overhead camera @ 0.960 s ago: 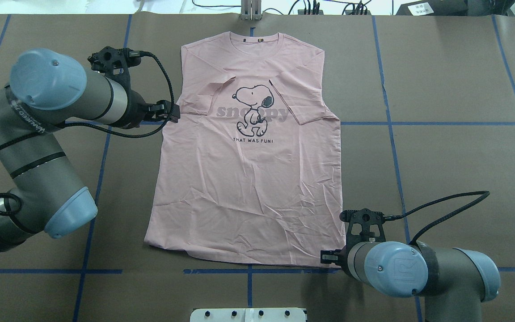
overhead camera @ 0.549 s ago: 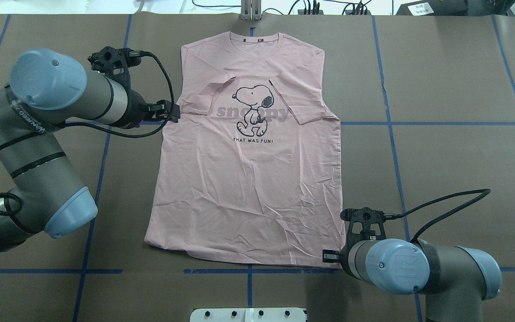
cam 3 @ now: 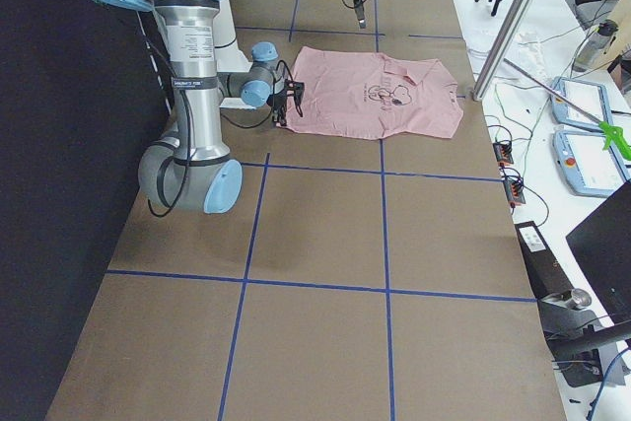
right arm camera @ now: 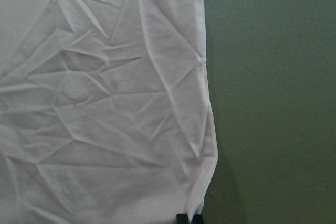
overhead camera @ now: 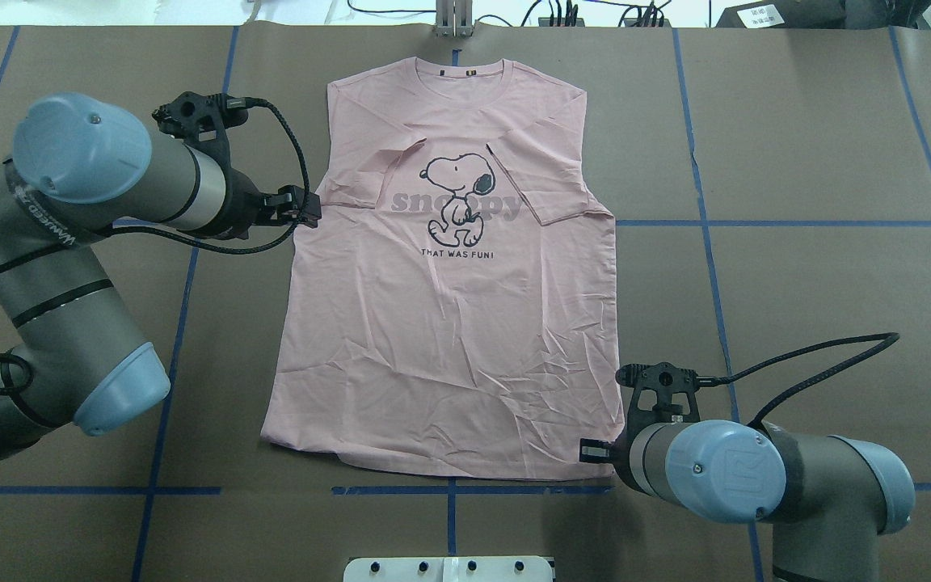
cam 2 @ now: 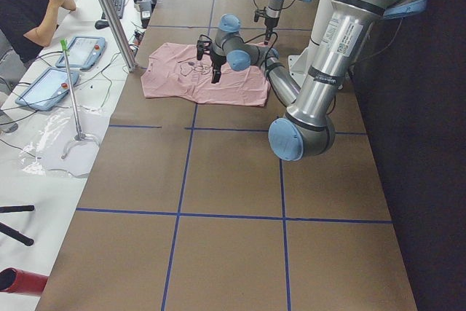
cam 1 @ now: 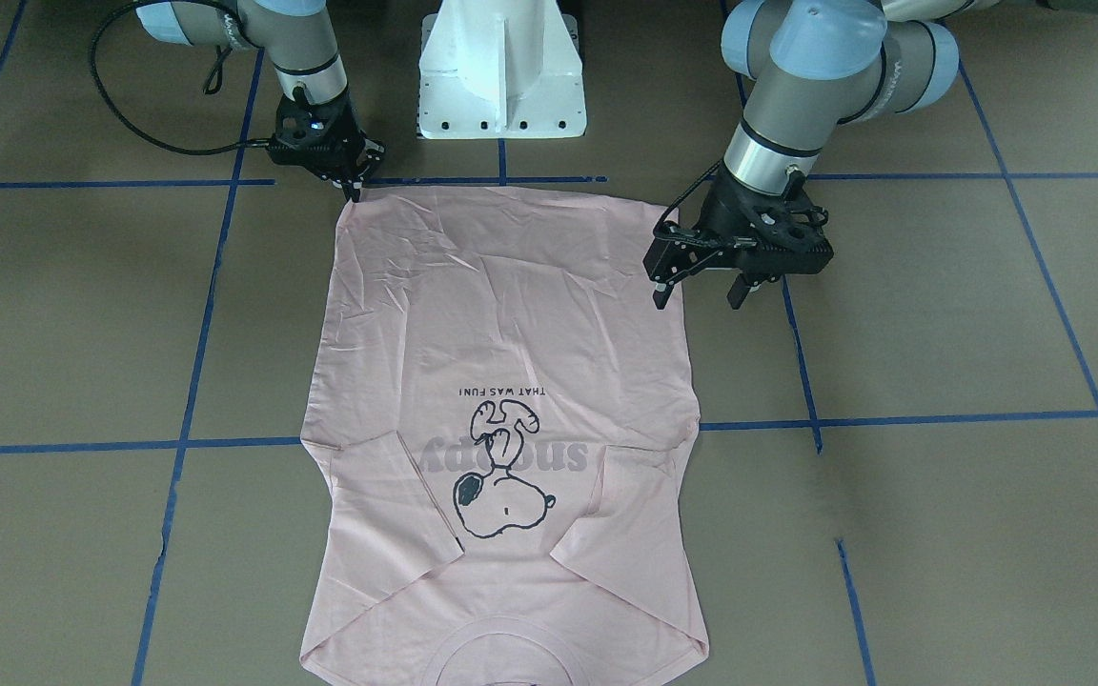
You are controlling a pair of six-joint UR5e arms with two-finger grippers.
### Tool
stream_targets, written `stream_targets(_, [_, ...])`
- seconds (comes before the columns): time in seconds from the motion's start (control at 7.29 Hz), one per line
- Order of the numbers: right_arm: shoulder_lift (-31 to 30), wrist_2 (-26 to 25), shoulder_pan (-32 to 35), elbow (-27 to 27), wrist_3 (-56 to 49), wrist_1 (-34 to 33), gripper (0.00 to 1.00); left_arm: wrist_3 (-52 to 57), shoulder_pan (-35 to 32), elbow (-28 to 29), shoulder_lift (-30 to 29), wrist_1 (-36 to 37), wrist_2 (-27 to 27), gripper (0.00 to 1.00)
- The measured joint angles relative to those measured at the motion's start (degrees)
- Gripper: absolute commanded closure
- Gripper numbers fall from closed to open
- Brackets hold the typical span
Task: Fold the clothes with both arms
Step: 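Move the left gripper to the other hem corner and grasp both hem corners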
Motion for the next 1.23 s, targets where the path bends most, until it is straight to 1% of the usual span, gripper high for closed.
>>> stream_targets(0.14, [0.0, 0.1, 0.4, 0.9, 0.0, 0.0, 1.0, -5.4, 2.6, -1.3, 2.0, 0.2, 0.7, 0.0])
stream_targets(0.41, [0.1, 0.1, 1.0, 2.1, 0.0, 0.3, 1.0, -16.0, 11.4, -4.6, 6.9, 0.5, 5.8, 0.01])
stream_targets(0.69, [0.1, 0.2, 1.7, 2.4, -0.1, 0.6, 1.0, -24.9, 19.1, -5.7, 9.3, 1.5, 10.1, 0.02])
stream_targets(0.96, [0.2, 0.2, 2.1, 2.4, -0.1, 0.7, 1.0, -29.1, 23.4, -7.1, 9.8, 4.7, 11.3, 0.02])
stream_targets(1.23, [0.4, 0.2, 2.1, 2.5, -0.1, 0.7, 1.0, -30.0, 24.9, -7.1, 9.9, 6.2, 12.2, 0.03])
